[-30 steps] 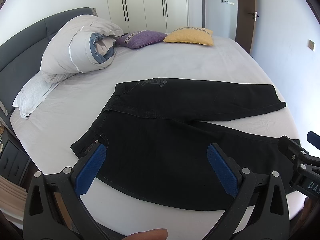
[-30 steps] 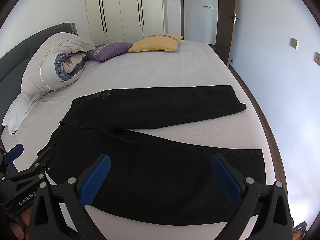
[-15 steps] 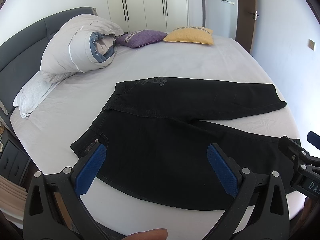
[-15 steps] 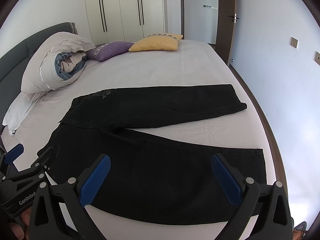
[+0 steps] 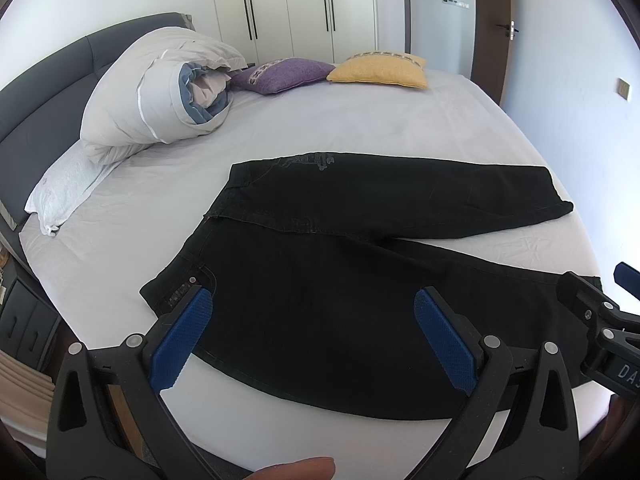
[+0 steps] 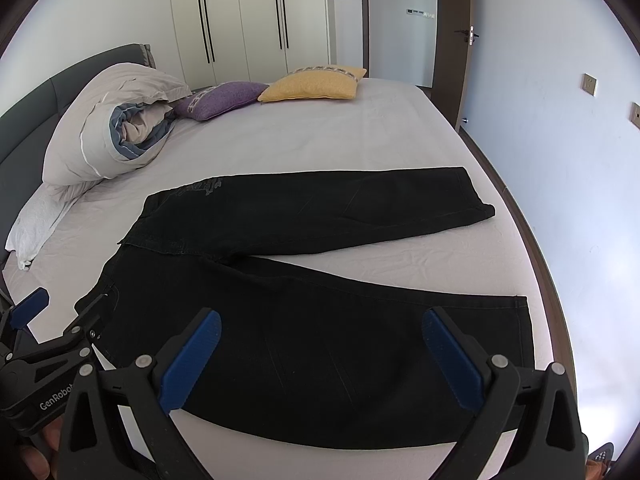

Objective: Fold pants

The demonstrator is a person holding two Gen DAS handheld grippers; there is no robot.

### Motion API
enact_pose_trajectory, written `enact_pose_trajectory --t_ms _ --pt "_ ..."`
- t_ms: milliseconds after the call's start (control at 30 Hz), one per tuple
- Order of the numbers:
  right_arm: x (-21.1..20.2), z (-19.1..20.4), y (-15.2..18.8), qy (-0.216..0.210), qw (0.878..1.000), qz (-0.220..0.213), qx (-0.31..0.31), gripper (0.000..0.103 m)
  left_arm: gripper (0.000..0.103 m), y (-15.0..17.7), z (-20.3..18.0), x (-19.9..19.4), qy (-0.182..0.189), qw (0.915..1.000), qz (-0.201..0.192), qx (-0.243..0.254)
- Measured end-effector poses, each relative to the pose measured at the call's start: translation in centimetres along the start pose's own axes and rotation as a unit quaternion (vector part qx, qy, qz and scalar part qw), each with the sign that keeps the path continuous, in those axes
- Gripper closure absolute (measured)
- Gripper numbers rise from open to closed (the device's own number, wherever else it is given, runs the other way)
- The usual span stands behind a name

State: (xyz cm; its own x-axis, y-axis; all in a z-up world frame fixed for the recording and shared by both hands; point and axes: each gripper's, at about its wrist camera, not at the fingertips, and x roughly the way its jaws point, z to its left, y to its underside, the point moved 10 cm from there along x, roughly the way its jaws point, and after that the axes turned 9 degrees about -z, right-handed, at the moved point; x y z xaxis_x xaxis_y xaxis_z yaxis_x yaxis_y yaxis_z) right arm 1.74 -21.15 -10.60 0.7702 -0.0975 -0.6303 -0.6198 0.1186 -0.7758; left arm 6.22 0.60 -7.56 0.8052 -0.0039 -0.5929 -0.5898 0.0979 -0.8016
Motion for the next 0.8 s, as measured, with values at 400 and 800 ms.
enact_pose_trajectory --t_ms 400,800 --pt "0.2 0.1 0.1 0.001 1.0 0.001 -0.003 0.0 0.0 0.5 0.3 0.6 -0.001 1.0 0.004 0.001" --pt "2.5 -0.6 1.9 0.036 0.997 0.047 -0.058 0.0 0.0 0.9 1.1 2.8 -0.003 0.9998 0.017 0.006"
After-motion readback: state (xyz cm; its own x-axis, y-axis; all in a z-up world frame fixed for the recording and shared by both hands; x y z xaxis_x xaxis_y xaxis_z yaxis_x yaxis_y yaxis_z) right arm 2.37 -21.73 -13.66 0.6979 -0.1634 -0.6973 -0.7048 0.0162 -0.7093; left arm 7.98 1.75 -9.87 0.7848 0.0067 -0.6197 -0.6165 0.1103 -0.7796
